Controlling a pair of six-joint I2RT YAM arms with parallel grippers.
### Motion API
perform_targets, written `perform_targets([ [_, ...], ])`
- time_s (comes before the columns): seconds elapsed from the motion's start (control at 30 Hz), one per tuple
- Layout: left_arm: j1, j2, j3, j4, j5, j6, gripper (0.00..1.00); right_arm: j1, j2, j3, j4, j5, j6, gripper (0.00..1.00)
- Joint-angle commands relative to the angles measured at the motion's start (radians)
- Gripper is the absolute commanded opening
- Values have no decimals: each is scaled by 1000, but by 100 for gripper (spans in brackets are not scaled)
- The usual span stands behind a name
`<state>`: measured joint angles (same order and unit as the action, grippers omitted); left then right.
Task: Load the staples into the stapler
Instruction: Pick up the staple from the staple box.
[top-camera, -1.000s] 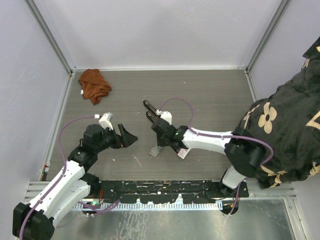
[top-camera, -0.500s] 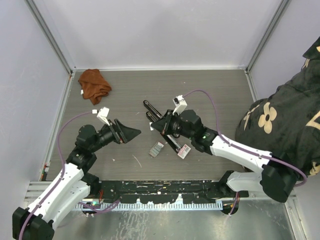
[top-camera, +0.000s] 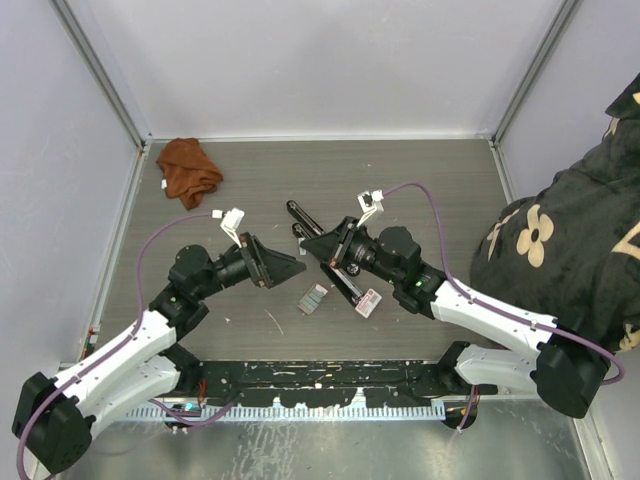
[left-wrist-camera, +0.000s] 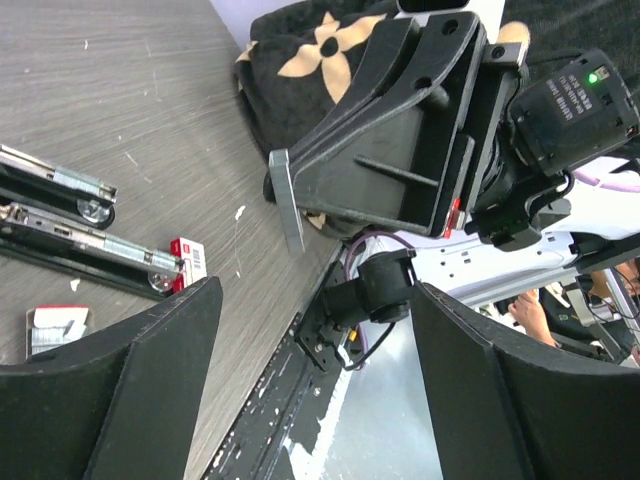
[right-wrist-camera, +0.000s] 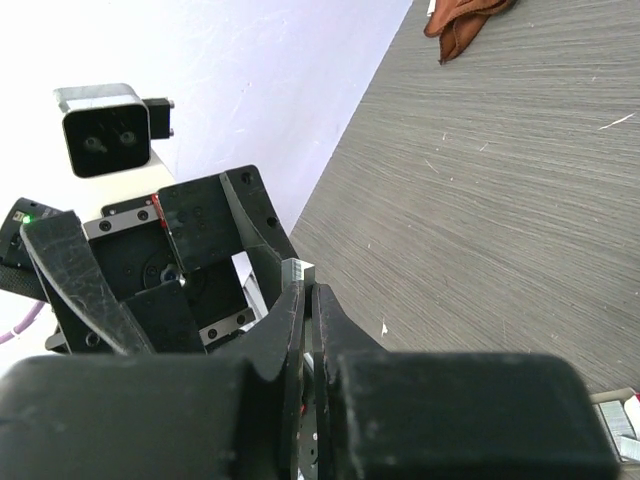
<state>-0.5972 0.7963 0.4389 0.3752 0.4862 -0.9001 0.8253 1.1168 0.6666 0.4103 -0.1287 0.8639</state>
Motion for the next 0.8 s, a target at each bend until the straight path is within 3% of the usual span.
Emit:
perform_targets([
  [0.0, -14, 39, 70, 87, -21, 23, 74, 3, -29, -4, 88, -18, 16, 2],
  [0.33, -25, 67, 83, 99, -43, 20, 45, 3, -20, -5, 103, -35, 21, 2],
  [0.57, -27, 81, 87, 105, -49, 22, 36, 3, -17, -7, 104, -40, 21, 3],
  [0.77, -27, 93, 96, 116, -46, 24, 34, 3, -15, -7, 105, -43, 23, 2],
])
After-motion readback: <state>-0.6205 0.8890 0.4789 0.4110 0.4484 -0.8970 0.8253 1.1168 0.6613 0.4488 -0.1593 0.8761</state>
